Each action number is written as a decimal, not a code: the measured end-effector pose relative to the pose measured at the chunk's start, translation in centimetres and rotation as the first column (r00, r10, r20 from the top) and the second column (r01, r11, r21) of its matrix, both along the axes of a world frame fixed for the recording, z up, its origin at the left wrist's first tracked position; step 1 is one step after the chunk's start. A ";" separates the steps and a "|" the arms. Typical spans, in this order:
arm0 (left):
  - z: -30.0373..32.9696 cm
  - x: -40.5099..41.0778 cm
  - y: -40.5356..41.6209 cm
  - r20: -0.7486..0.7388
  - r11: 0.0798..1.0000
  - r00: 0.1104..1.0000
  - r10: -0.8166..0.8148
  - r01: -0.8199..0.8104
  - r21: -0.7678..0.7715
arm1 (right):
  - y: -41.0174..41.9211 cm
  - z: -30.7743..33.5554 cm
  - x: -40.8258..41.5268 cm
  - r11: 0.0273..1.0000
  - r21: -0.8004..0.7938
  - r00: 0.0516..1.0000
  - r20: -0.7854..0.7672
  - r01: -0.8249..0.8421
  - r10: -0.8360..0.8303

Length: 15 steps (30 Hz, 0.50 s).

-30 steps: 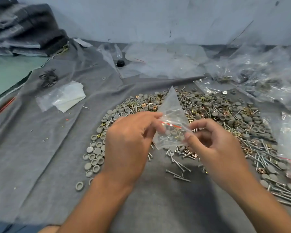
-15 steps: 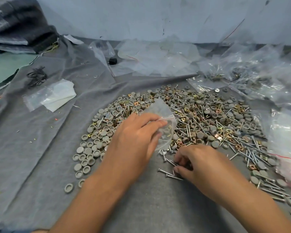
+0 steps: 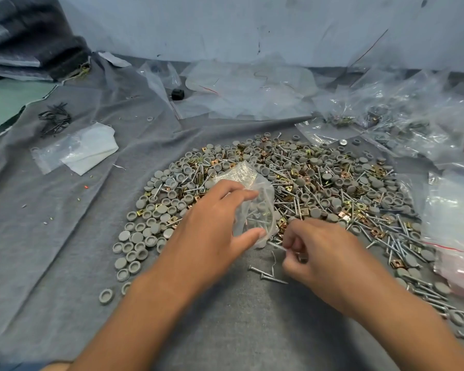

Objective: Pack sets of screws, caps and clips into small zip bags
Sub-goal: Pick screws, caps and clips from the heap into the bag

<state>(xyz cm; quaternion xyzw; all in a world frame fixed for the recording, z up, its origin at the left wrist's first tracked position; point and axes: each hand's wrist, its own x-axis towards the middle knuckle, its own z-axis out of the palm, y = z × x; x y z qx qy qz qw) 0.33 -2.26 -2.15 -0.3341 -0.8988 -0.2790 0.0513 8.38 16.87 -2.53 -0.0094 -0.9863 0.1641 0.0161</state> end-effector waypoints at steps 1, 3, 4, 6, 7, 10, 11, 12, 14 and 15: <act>0.0 0.0 0.0 0.005 1.000 1.000 0.002 -0.002 -0.001 | 0.4 0.3 0.0 0.994 -0.107 1.000 -0.022 0.003 -0.006; -0.1 0.0 -0.1 0.014 1.000 1.000 0.008 -0.008 0.005 | 1.2 1.2 -0.1 0.952 -0.305 0.989 -0.144 -0.011 -0.035; -0.1 0.0 -0.1 0.015 1.000 1.000 0.007 -0.007 0.009 | 1.5 1.7 0.0 0.928 -0.370 0.978 -0.202 -0.031 -0.048; -0.2 0.0 0.0 0.014 1.000 1.000 0.001 -0.001 0.010 | 1.9 2.2 0.0 0.900 -0.428 0.963 -0.267 -0.080 -0.041; -0.2 0.0 0.1 0.015 1.000 1.000 -0.004 0.003 0.010 | 2.0 2.3 -0.1 0.904 -0.413 0.959 -0.284 -0.105 -0.018; -0.3 0.0 0.2 0.017 1.000 1.000 -0.012 0.012 0.004 | 1.5 1.8 -0.1 0.937 -0.313 0.956 -0.287 -0.157 0.064; -0.3 0.0 0.2 0.019 1.000 1.000 -0.013 0.013 0.000 | 1.2 1.6 -0.1 0.942 -0.288 0.951 -0.297 -0.172 0.083; -0.4 0.0 0.2 0.019 1.000 1.000 -0.014 0.014 -0.004 | 0.9 1.4 -0.1 0.947 -0.261 0.944 -0.317 -0.186 0.098; -0.4 0.1 0.3 0.017 1.000 1.000 -0.022 0.023 -0.008 | 0.2 1.1 -0.2 0.959 -0.190 0.923 -0.362 -0.209 0.130; -0.3 0.3 0.5 0.014 0.999 0.999 -0.031 0.031 -0.010 | -0.2 1.0 -0.3 0.967 -0.148 0.911 -0.388 -0.208 0.137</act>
